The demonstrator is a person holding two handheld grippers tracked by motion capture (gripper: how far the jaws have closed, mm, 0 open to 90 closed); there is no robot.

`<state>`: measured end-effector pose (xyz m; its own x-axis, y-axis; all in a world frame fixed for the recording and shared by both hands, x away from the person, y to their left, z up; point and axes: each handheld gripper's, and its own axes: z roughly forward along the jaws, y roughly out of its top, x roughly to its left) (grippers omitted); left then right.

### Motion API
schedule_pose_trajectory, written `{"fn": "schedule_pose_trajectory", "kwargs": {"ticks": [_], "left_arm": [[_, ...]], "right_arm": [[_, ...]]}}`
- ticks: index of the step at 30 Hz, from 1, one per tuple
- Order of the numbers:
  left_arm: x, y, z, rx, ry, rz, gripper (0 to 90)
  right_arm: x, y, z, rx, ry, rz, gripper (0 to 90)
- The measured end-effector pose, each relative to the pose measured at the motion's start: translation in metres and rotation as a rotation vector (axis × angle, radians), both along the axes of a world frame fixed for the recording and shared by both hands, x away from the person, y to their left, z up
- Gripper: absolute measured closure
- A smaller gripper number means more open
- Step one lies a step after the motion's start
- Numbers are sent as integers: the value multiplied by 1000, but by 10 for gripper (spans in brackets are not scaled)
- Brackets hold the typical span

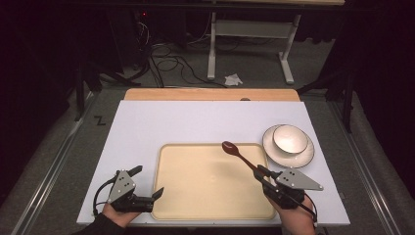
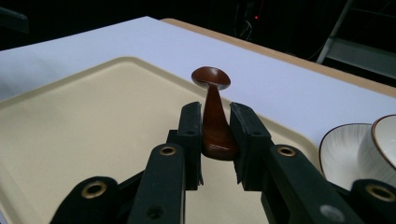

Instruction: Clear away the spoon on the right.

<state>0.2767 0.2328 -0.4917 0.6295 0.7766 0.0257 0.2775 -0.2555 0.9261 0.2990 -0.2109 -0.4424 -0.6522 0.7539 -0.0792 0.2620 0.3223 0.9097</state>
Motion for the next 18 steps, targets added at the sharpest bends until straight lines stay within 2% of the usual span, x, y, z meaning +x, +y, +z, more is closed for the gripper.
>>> {"fn": "schedule_pose_trajectory", "kwargs": {"ticks": [5,12,18], "left_arm": [[1,0,0,0,0,-1,9],[0,0,0,-2,-1,-3,9],[0,0,0,-2,-1,-3,9]], "right_arm": [[2,1,-9,-5,32,9,769],[3,5,-24,-64,69,23,768],[4,5,-31,-85,91,25,768]]}}
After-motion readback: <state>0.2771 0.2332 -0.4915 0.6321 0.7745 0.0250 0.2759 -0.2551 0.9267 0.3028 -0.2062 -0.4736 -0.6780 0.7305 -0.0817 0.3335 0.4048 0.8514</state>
